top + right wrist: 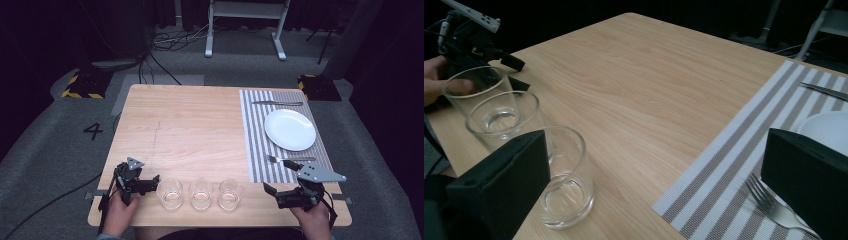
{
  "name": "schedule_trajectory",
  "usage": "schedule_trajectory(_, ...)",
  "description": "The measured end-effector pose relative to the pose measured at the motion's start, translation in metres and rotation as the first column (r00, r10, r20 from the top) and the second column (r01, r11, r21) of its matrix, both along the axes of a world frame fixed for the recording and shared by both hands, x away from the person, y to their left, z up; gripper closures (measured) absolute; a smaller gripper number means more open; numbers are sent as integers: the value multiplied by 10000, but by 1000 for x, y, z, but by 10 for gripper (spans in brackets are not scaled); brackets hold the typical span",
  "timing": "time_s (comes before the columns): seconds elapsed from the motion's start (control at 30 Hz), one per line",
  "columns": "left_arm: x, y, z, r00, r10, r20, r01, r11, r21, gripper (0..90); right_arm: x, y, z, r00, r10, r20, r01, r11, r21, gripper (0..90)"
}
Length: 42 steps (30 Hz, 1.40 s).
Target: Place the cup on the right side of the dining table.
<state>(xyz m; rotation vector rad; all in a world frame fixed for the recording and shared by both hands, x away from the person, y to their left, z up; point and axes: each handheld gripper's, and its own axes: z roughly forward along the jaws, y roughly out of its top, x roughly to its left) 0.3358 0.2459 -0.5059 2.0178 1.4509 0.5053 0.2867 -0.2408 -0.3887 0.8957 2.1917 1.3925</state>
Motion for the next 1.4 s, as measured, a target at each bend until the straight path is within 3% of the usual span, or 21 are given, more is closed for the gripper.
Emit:
schedule_trajectory(0.6, 0, 0, 0, 10000, 0, 1, 0, 10000, -12, 2, 0, 48, -15, 9913, 1215, -510, -1237, 9914, -428, 0)
schedule_trajectory(0.97, 0, 0, 0, 10000, -3, 1, 3, 10000, -12, 2, 4, 70, -36, 9765, 1746, -1266, -1819, 9821, -481, 0)
schedule_trajectory(1.37, 0, 0, 0, 10000, -4, 0, 4, 10000, -9, 2, 8, 89, -61, 9644, 1908, -1831, -2116, 9720, -1017, 0)
schedule_trajectory(1.4, 0, 0, 0, 10000, -2, 1, 2, 10000, -12, 2, 9, 91, -64, 9603, 1984, -1959, -2217, 9695, -1048, 0)
